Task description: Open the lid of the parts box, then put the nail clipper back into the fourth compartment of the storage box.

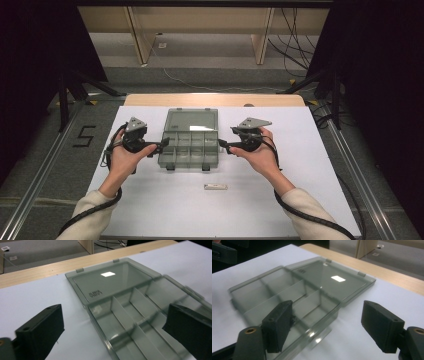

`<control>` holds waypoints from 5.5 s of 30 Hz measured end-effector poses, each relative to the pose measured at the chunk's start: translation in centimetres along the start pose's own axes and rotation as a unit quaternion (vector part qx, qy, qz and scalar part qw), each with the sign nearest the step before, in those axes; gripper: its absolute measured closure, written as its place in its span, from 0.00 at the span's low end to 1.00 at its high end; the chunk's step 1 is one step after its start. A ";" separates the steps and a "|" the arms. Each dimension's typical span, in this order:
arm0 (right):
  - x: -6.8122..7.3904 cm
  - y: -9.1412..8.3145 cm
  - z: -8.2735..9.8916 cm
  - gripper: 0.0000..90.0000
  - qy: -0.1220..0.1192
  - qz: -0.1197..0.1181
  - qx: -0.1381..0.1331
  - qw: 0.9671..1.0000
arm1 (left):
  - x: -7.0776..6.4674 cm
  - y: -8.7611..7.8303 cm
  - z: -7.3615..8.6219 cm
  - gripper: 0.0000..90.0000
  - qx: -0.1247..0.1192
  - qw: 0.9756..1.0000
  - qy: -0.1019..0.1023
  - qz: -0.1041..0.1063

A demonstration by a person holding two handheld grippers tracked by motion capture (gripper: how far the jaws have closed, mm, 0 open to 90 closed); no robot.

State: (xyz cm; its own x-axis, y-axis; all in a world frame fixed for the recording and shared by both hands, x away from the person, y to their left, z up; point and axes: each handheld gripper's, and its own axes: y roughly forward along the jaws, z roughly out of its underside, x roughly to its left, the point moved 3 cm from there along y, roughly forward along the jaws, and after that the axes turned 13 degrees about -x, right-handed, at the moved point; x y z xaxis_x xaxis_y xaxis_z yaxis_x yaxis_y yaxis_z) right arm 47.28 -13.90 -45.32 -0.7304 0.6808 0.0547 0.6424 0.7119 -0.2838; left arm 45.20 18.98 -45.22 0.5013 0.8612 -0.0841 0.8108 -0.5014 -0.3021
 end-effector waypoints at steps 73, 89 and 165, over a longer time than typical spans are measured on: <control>10.0 0.0 7.0 0.70 -0.115 -0.165 0.140 0.969 | -2.6 -2.9 2.3 0.00 0.007 0.999 0.040 0.010; 9.7 0.3 6.8 0.87 -0.116 -0.184 0.151 0.964 | -2.6 -2.8 2.4 0.01 0.003 0.999 0.031 0.007; 7.8 -2.0 2.4 0.88 -0.058 -0.113 0.075 0.989 | -2.5 -2.9 2.3 0.02 -0.004 1.000 0.024 0.001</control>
State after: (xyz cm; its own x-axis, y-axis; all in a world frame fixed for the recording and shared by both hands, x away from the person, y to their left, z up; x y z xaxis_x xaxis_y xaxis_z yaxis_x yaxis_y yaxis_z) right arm 39.76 -10.45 -46.62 -0.8788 0.4766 0.0248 0.4243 0.8040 -0.4167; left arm 40.92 18.51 -46.31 0.5163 0.8555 -0.0393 0.8121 -0.5037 -0.2945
